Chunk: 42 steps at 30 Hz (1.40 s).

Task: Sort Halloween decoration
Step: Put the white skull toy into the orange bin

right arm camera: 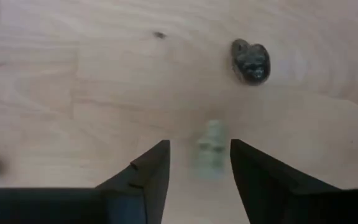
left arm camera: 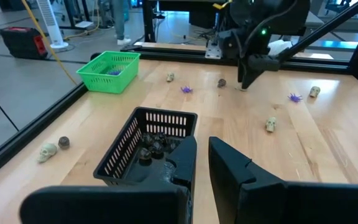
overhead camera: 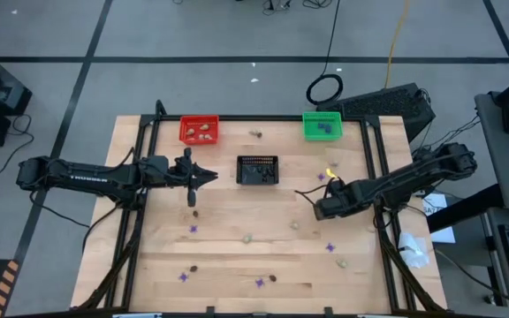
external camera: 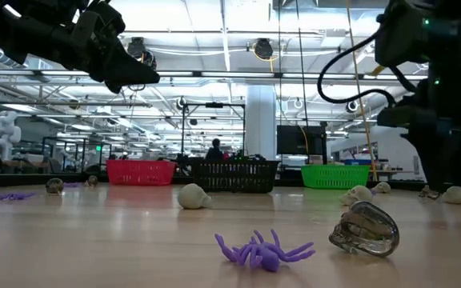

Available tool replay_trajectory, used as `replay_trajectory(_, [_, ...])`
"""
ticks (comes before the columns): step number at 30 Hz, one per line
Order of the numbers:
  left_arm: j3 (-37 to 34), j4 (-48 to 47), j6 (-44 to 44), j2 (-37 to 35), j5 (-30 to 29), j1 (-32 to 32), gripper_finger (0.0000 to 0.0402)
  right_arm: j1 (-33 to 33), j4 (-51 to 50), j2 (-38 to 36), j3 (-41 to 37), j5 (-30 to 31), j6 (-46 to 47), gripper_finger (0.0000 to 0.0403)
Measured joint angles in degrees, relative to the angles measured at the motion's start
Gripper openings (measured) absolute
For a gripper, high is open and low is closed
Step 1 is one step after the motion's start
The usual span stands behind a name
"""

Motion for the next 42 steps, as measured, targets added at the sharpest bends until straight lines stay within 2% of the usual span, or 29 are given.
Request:
replay_trajectory(7, [0.0, 0.0, 0.0, 0.0, 0.0, 0.0, 0.0035, 0.0, 0.7, 1.1, -1.6, -0.2, 1.8, 0.0155])
replay_trajectory(16, [0.0, -0.3, 0.0, 0.0, 0.0, 0.0, 0.0035, 0.8, 3.9, 4.2, -1.3, -3.9, -1.4, 0.0155])
replay_trajectory(20, [0.0, -0.3, 0.0, 0.0, 0.0, 0.0, 0.0035, 0.7, -1.0, 3.6, 0.6, -7.0, -2.6, 0.0155])
replay_trajectory(25, [0.0, -0.4, 0.0, 0.0, 0.0, 0.0, 0.0035, 0.9, -7.1, 3.0, 5.4, -6.4, -2.9, 0.0155])
replay_trajectory(30, [0.0, -0.4, 0.0, 0.0, 0.0, 0.0, 0.0035, 2.7, -7.8, 3.0, 7.3, -6.2, -3.4, 0.0155])
replay_trajectory(35, [0.0, -0.5, 0.0, 0.0, 0.0, 0.0, 0.0035, 4.8, -9.2, 3.0, 7.3, -6.1, -12.2, 0.0155])
replay_trajectory(42, [0.0, -0.7, 0.0, 0.0, 0.1, 0.0, 0.0035, 9.0, -7.8, 3.0, 7.3, -1.0, -51.7, 0.0155])
